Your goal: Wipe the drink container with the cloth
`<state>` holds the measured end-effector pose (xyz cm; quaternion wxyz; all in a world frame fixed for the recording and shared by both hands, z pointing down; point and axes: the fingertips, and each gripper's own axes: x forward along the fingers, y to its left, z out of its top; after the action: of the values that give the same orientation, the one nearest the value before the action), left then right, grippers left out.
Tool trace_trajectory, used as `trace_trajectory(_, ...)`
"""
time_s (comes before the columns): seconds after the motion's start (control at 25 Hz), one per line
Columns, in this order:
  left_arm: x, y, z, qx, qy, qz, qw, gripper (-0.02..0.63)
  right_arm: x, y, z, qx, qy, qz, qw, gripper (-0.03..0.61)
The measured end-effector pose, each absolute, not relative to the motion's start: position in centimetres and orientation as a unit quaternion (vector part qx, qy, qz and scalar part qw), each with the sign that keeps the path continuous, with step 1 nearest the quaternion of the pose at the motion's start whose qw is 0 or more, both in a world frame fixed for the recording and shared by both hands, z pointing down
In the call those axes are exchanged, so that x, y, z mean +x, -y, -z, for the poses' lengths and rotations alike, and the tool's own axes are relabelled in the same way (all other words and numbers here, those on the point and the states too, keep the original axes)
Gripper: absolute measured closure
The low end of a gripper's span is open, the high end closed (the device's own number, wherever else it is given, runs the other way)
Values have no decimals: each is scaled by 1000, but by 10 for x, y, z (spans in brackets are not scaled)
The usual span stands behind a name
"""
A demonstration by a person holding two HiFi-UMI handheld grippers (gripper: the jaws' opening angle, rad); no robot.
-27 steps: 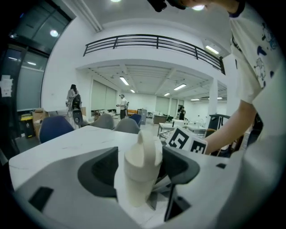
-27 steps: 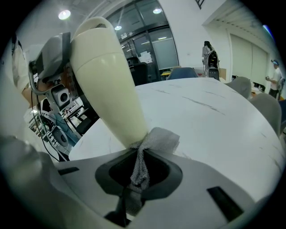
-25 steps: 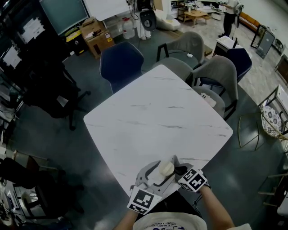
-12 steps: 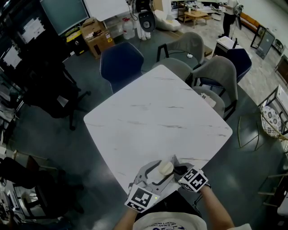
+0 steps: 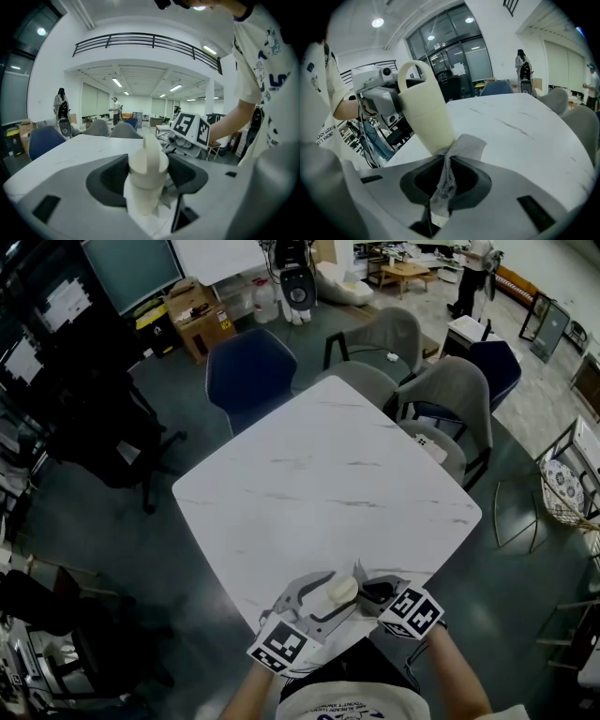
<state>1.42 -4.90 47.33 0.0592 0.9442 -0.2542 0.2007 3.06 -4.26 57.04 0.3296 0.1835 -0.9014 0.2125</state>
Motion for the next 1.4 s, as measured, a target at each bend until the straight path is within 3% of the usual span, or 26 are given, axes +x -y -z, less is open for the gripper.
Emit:
trace_trajectory(0.72, 12, 43, -474, 967, 113, -228, 29, 342, 25, 41, -498, 117, 932, -164, 302, 532)
trace_trajectory(1.4, 17, 33, -473, 970, -18, -242, -3, 342, 28, 41, -474, 74, 938, -122, 316, 531)
